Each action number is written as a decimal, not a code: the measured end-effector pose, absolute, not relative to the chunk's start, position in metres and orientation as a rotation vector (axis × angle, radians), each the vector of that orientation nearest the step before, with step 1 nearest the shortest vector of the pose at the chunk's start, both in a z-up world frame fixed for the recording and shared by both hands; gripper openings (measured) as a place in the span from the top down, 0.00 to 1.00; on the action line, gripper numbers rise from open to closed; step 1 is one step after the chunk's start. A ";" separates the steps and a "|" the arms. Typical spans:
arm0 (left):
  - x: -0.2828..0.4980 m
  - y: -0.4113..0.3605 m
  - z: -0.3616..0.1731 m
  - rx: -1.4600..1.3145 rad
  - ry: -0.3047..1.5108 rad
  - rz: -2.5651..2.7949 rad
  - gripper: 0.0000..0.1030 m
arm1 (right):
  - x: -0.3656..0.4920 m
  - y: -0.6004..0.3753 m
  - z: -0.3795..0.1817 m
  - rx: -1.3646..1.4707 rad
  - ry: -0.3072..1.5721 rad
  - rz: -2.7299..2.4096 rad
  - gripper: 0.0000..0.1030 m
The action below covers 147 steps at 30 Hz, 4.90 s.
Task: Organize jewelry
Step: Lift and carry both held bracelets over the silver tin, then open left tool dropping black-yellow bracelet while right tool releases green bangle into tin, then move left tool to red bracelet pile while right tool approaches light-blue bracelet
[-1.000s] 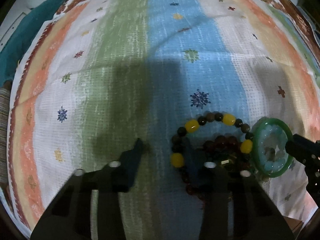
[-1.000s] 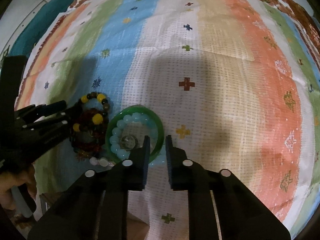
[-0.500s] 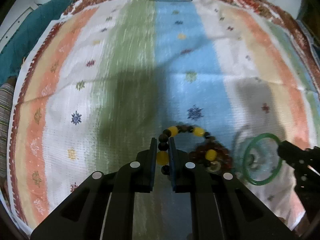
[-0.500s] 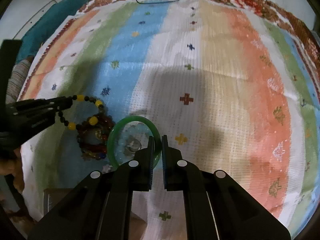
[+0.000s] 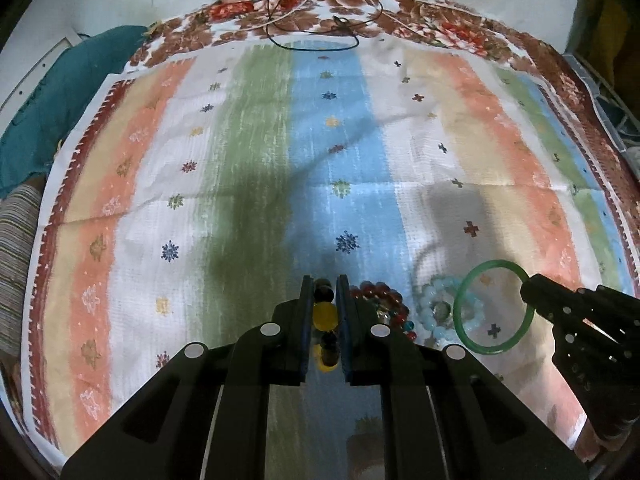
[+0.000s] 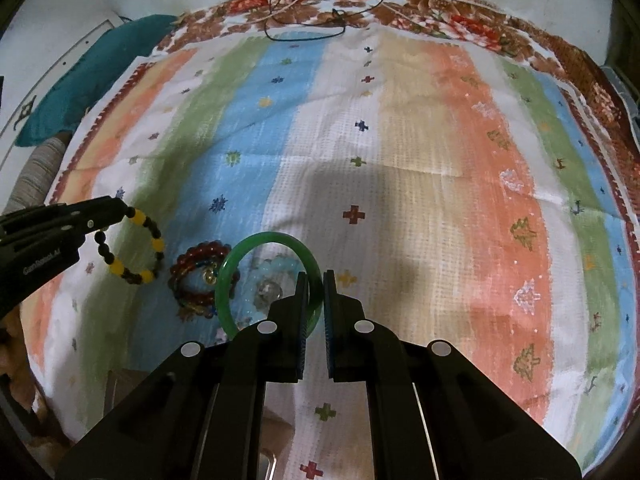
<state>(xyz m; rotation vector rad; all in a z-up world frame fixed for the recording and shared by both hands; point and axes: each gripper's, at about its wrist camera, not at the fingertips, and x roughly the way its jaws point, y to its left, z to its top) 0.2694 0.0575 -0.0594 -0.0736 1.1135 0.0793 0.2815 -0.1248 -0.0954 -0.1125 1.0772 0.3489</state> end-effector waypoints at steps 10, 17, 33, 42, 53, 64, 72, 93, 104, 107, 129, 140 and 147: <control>0.249 0.045 -0.041 -0.071 1.077 0.058 0.90 | 0.264 -0.136 -0.078 -0.082 1.034 0.338 0.92; 0.231 0.041 -0.025 -0.084 1.044 0.024 0.90 | 0.249 -0.137 -0.065 -0.087 0.995 0.344 0.92; 0.192 0.026 0.001 -0.061 0.980 -0.017 0.90 | 0.222 -0.139 -0.051 -0.083 0.950 0.354 0.92; 0.171 0.020 0.011 -0.057 0.949 -0.039 0.89 | 0.202 -0.143 -0.045 -0.076 0.931 0.374 0.92; 0.149 0.019 0.007 -0.090 0.961 -0.066 0.89 | 0.179 -0.148 -0.046 -0.069 0.937 0.385 0.92; 0.121 0.009 0.005 -0.062 0.951 -0.093 0.89 | 0.152 -0.145 -0.052 -0.090 0.950 0.403 0.92; 0.123 0.017 -0.003 -0.122 0.992 -0.078 0.82 | 0.146 -0.139 -0.060 -0.098 0.998 0.445 0.83; 0.155 0.054 -0.023 -0.205 1.060 0.037 0.40 | 0.179 -0.145 -0.061 -0.077 1.001 0.375 0.31; 0.179 0.060 -0.038 -0.171 1.109 0.062 0.32 | 0.207 -0.154 -0.064 -0.009 1.033 0.374 0.23; 0.183 0.058 -0.041 -0.155 1.118 0.058 0.32 | 0.210 -0.151 -0.064 -0.022 1.026 0.369 0.20; 0.220 0.053 -0.067 -0.139 1.176 0.066 0.31 | 0.240 -0.139 -0.087 -0.119 1.063 0.320 0.20; 0.237 0.052 -0.084 -0.126 1.221 0.071 0.31 | 0.260 -0.137 -0.107 -0.121 1.116 0.287 0.20; 0.247 0.053 -0.100 -0.110 1.258 0.078 0.33 | 0.270 -0.134 -0.118 -0.137 1.134 0.271 0.20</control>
